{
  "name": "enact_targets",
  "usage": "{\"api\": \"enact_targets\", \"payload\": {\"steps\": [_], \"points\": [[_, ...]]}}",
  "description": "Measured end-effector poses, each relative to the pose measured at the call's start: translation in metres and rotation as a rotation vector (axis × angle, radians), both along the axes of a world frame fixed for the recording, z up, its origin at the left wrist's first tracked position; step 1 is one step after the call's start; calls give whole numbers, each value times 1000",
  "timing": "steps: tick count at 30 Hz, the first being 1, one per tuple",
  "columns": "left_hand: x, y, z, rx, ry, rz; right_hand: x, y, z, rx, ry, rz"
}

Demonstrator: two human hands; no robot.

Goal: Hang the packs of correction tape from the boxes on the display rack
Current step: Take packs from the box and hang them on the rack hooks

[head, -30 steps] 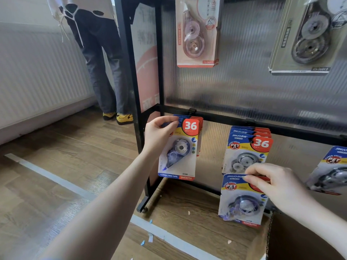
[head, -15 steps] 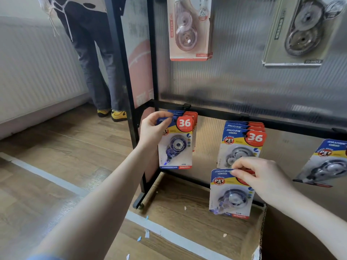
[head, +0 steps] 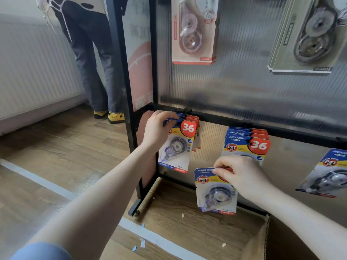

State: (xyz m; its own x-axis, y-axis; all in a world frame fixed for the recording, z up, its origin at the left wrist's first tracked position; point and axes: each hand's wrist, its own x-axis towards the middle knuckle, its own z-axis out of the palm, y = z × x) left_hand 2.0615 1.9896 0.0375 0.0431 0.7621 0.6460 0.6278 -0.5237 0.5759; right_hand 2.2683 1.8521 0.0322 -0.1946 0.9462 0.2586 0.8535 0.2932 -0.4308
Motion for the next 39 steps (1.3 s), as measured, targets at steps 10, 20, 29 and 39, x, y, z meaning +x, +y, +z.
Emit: {"api": "enact_targets", "payload": {"steps": [10,20,29,39], "points": [[-18,-27,-11,10,-46,42,-15,8,11,71,-17,-48],[-60,-59,-47,-118,119,119,-53,26,34,154,-35,-79],[-73,-72,-50,-123,215,213,-96,68,50,263,-27,-57],[-100,-82,-70,-135,140,222,-114,91,46,287,-119,-89]]}}
